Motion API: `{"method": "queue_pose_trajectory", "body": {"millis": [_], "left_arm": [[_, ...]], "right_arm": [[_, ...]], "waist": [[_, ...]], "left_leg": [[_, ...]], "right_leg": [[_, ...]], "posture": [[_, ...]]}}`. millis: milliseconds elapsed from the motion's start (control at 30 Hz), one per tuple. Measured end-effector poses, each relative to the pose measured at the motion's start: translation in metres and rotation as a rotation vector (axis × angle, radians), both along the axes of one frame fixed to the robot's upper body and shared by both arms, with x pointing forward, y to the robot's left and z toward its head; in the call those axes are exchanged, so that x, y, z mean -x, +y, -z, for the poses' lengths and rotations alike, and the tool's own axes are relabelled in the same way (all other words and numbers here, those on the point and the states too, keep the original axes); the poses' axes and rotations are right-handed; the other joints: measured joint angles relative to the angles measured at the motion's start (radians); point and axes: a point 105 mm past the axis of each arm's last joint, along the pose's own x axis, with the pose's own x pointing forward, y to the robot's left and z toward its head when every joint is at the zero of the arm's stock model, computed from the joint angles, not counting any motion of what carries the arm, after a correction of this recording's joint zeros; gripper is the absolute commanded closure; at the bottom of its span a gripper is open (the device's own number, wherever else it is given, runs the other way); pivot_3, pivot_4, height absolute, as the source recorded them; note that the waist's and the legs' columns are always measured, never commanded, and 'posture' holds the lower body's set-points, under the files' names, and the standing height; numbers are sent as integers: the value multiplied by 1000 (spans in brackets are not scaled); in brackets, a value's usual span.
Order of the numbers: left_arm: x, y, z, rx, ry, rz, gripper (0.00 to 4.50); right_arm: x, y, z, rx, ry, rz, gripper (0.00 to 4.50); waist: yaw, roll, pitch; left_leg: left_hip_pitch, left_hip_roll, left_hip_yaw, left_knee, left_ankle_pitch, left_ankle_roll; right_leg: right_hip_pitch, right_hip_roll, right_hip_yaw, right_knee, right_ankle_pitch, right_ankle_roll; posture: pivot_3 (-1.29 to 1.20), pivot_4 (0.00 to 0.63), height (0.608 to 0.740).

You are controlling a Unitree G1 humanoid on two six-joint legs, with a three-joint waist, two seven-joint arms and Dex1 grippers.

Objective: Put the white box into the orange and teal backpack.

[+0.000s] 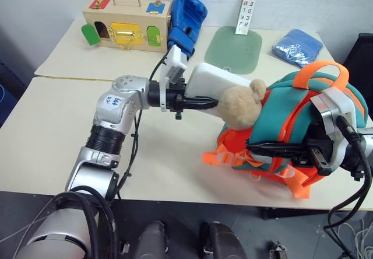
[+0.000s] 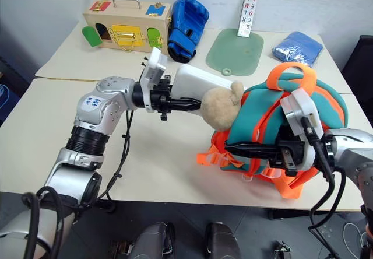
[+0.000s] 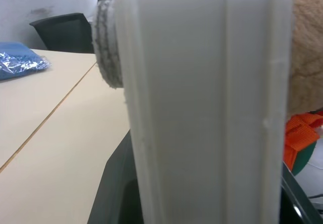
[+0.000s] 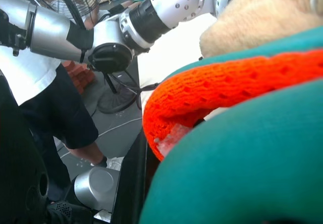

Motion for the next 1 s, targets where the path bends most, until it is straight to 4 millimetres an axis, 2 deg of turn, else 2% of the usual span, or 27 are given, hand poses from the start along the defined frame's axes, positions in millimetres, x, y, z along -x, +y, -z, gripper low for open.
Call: {"method": "queue_pose_trajectory", "body": {"millis": [167,267,333,467,633,800,1000], "left_arm": [[-1,51,-16,-16,10,-73,3128],[3,72,-26,-5,42,-94,3128],[5,77,-31,4,58,-92,3128],[9,70,-35,10,42,-52,3128],[7,37,-23,-8,37,29,3128],[5,25,-38,-3,9,80,3128],[2,9,-30,-18,20,130,3128]], "right_arm": [[8,-9,6,22,30,11,4462],[12,-15,1,24,28,14,4462],[14,-17,0,18,28,13,4462],[15,-16,0,16,32,9,4462],[14,-13,-3,19,8,4,4462],[12,-10,1,26,24,-3,4462],[14,-6,0,36,9,-13,4462]], "waist": [[-22,0,0],[-20,0,0],[-19,0,0],[-13,0,0],[-14,0,0],[-20,0,0],[-17,0,0]], "left_leg": [[0,0,0,0,0,0],[0,0,0,0,0,0],[0,0,0,0,0,0],[0,-1,-1,1,0,0],[-1,-1,-1,1,0,0],[0,0,1,0,1,-2],[-1,-1,1,1,1,-1]], "right_leg": [[0,0,0,0,0,0],[0,0,0,0,0,0],[0,0,0,0,0,0],[1,-1,0,0,0,0],[0,-1,0,0,0,0],[-1,1,0,0,0,0],[-1,0,1,1,0,0]], "posture": [[0,150,740],[0,150,740],[0,150,740],[0,150,740],[0,150,740],[0,150,740],[0,150,740]]}}
